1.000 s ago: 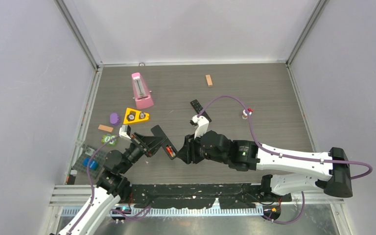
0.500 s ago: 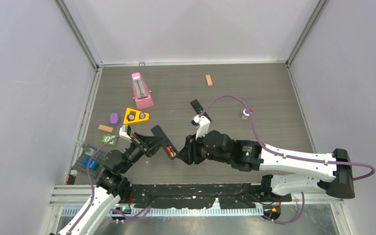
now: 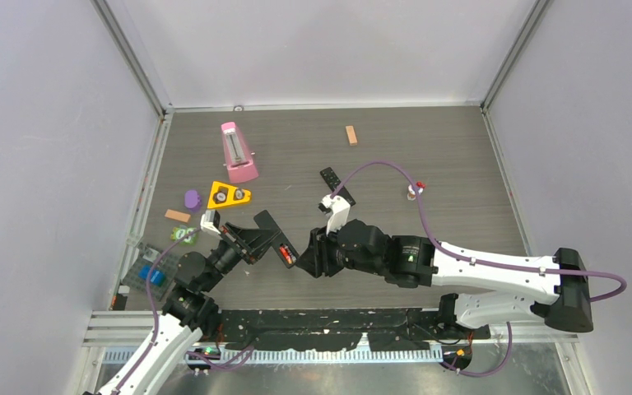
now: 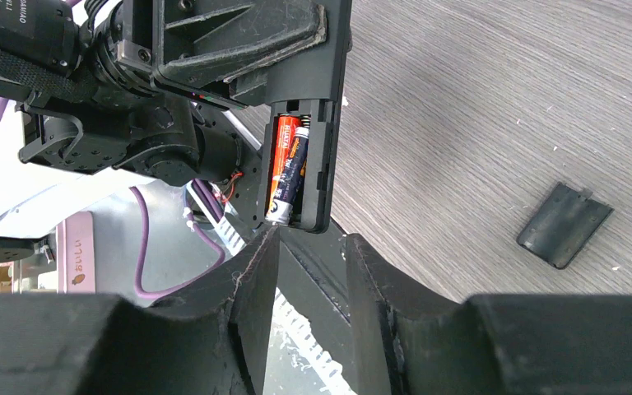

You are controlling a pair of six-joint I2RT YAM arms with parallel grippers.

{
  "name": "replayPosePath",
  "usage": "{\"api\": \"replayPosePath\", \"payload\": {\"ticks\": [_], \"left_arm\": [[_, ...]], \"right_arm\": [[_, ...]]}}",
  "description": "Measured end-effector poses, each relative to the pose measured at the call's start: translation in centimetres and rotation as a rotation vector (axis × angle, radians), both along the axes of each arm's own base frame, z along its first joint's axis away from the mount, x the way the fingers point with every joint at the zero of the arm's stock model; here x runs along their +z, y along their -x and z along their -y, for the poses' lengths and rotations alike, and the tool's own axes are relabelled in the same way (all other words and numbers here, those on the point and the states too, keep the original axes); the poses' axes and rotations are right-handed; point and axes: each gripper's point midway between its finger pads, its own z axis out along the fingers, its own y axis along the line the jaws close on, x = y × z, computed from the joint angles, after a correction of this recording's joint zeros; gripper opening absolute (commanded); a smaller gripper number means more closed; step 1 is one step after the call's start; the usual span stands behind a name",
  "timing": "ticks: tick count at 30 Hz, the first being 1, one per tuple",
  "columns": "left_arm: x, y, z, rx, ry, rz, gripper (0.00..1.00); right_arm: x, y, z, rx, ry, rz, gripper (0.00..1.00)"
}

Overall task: Load the batteries into the remote control
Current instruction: Load the battery into the remote control.

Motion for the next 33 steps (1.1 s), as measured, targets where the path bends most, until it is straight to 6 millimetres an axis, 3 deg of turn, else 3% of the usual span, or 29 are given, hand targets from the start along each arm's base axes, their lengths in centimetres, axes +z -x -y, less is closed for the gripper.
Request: {"api": "replayPosePath", "payload": {"ticks": [28,33], "left_arm": [[0.1,-0.2,-0.2,0.019,-0.004,0.014,0.0],[0.0,-0.2,-0.2,0.022,-0.022,0.028,0.0]], "right_arm": [[-0.5,-1.2,-0.2,-0.076,-0.014,-0.102,0.38],[-1.0,-1.4,0.0,-0.089,-0.005,-0.135,0.31]]}}
